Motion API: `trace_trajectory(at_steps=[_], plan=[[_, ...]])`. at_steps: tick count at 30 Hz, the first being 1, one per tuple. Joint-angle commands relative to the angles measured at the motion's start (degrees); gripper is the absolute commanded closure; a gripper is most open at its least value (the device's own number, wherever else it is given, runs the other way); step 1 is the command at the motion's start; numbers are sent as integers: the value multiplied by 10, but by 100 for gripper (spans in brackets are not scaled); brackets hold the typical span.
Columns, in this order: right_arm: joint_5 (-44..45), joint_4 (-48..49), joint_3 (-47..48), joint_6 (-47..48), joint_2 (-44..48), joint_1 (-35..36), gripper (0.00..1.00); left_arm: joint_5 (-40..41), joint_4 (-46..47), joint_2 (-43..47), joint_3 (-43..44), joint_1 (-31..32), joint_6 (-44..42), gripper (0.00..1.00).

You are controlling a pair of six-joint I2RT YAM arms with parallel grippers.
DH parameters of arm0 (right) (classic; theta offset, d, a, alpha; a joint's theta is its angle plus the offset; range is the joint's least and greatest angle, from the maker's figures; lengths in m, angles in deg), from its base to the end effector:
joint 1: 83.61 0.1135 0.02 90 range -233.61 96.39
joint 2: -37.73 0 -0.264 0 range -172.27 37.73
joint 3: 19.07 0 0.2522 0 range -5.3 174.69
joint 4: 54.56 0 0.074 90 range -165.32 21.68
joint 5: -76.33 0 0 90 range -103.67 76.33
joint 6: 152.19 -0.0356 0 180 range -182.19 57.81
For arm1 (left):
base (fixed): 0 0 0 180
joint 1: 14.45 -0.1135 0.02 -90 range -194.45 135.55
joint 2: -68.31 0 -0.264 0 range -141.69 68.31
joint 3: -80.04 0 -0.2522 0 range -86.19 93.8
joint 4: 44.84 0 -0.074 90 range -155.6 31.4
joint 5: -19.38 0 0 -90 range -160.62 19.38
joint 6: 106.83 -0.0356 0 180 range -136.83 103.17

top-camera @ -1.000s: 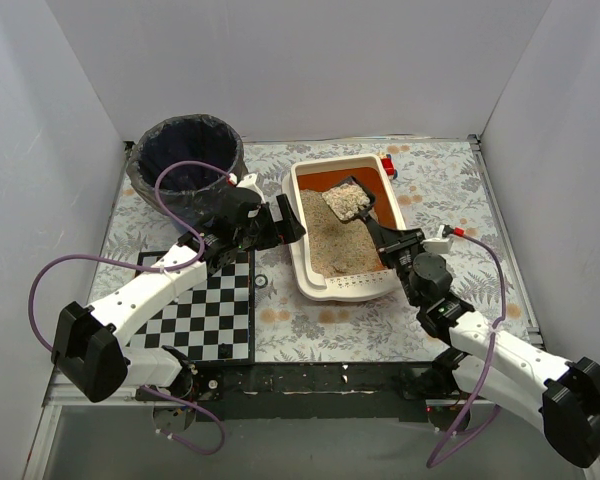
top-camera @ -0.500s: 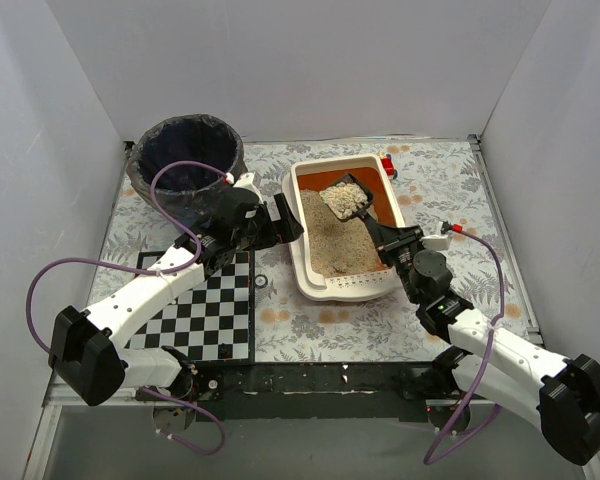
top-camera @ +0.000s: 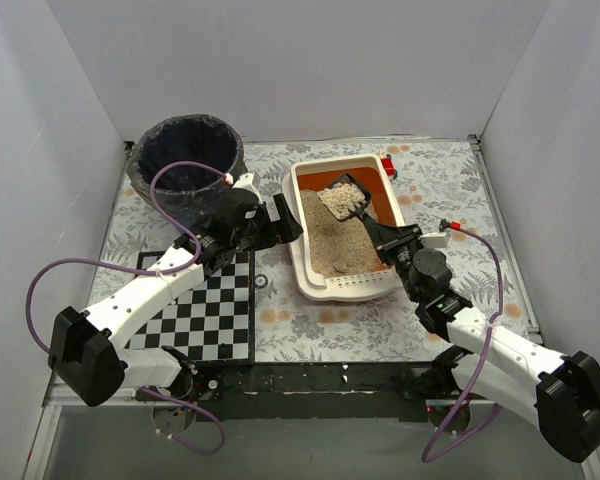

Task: Clean the litter box

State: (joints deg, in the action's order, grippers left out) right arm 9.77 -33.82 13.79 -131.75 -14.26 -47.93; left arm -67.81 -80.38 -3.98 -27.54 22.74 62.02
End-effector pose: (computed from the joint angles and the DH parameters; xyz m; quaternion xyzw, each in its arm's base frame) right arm 0.1726 0.1065 0.2419 0.3382 0.6105 0.4719 0.5387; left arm 0.2251 -0.1686 0.3021 -0.3264 0.8263 -0.3773 0.2613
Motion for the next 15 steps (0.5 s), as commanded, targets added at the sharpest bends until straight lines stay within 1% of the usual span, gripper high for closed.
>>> trace_trajectory(at_steps=[1,2,3,5,7,8,9,11,12,15], plan=[[-11,45,33,5,-5,-4,99,16,-2,36,-3,-3,-1,2],[9,24,31,-12,1,-4,99,14,-3,38,-2,-3,-1,2],[8,25,25,-17,4,-4,99,13,-2,40,-5,-3,-1,2],[-25,73,23,17,-6,-4,99,17,3,44,-11,-3,-1,2],[-13,47,36,17,-2,-5,99,16,3,43,-9,-4,-2,2],[7,9,38,2,6,-5,99,12,2,42,-6,-3,-2,2],[10,-1,36,-13,11,-4,99,9,2,43,-9,-3,-2,2],[-36,58,26,-1,-3,-5,99,10,9,44,-15,-3,-1,2],[-44,72,24,0,-12,-5,99,11,10,44,-15,-3,0,2],[16,48,10,-26,6,-7,99,5,4,42,-9,-3,-1,2]])
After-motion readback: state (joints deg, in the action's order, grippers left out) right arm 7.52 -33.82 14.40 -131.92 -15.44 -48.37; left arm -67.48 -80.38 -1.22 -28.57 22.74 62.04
